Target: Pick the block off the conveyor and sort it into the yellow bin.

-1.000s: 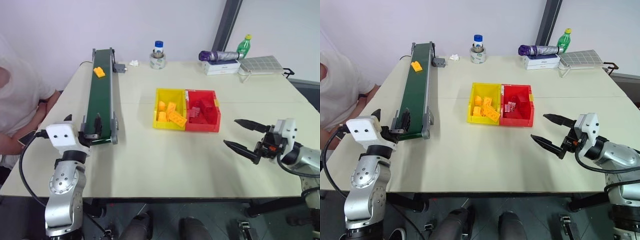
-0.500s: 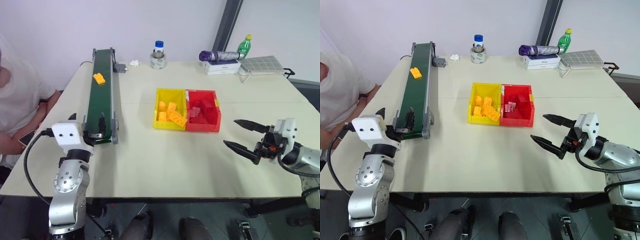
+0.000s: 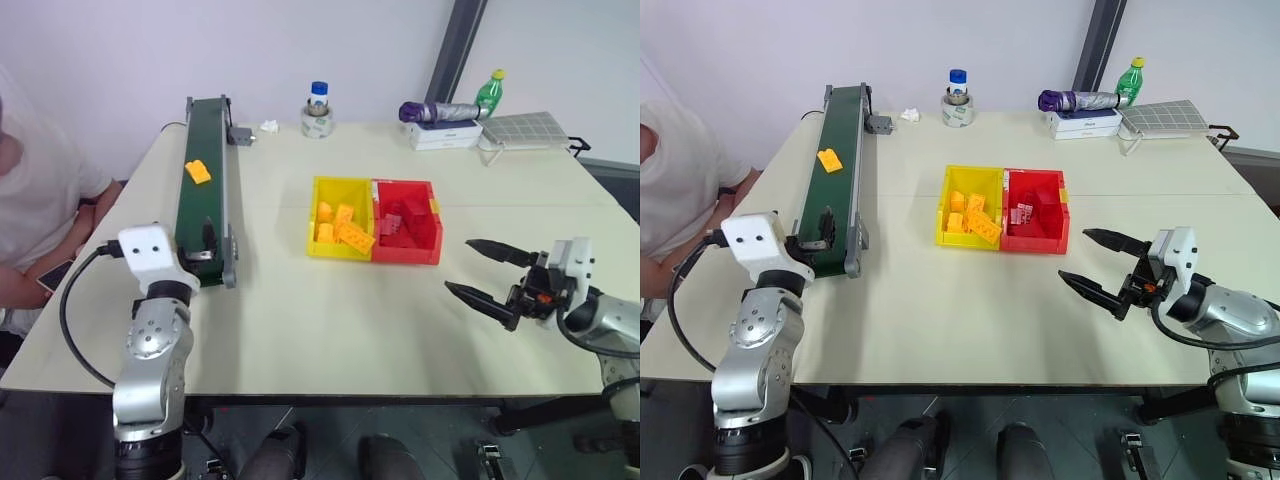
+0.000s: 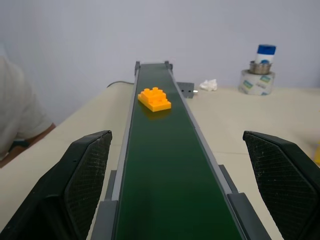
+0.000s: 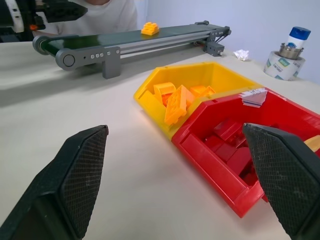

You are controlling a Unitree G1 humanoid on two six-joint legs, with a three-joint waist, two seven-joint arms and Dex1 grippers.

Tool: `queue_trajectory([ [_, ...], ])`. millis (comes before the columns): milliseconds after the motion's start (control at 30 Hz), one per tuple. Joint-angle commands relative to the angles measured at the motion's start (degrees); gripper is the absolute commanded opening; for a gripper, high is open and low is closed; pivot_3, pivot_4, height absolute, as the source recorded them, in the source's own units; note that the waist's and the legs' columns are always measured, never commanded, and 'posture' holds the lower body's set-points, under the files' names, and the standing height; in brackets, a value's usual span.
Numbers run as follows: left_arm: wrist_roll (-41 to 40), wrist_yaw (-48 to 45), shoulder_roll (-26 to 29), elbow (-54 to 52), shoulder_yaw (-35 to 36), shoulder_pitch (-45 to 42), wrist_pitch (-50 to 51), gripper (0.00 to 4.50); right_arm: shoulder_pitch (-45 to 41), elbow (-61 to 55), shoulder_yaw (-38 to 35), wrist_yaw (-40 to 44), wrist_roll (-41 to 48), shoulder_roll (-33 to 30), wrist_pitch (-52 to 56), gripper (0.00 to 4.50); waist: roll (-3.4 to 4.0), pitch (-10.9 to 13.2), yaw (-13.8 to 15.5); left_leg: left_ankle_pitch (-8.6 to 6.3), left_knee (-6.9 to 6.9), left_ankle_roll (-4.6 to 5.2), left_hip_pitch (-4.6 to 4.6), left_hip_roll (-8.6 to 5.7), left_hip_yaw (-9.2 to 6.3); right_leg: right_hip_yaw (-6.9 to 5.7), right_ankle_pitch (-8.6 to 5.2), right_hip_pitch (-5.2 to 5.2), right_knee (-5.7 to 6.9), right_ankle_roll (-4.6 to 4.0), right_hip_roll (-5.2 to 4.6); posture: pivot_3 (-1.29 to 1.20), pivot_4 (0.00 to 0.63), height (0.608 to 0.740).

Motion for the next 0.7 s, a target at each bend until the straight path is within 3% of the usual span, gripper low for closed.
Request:
queue_trajectory([
  [33,0.5,2.1,0.5,1.5,1.5,-4.9,2.5,4.43,-0.7,-2.3,-0.3,-0.3,0.8,0.3,-0.3,4.5,0.0,0.0,0.0,0.0,0.0,0.0,0.0,0.0,0.0,0.0,0.0,0.0,0.0,0.0,0.0,0.0,0.15,0.74],
  [700,2.5,7.3,3.6,26.5,3.3,-28.0,10.7,4.43,0.6,-3.3,0.0,-1.6,0.3,1.2,-0.9,4.5,-0.05,0.0,-0.1,0.01,0.11,0.0,0.0,-0.05,-0.03,-0.08,0.19,0.02,0.02,0.35,0.04,0.0,0.15,0.74],
])
